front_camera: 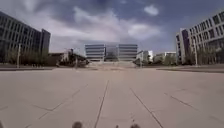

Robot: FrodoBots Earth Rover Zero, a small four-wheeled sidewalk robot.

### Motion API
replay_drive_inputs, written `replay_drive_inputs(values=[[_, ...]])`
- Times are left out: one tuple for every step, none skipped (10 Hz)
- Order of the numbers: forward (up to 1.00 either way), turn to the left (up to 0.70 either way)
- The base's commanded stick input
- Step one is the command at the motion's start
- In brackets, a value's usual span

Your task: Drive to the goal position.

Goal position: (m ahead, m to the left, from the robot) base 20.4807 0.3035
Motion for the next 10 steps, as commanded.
replay_drive_inputs(values=[[0.70, -0.05], [0.70, -0.02], [0.70, -0.03], [0.70, -0.02], [0.70, -0.01], [0.70, -0.01], [0.70, -0.15], [0.70, -0.09], [0.70, -0.14], [0.70, -0.16]])
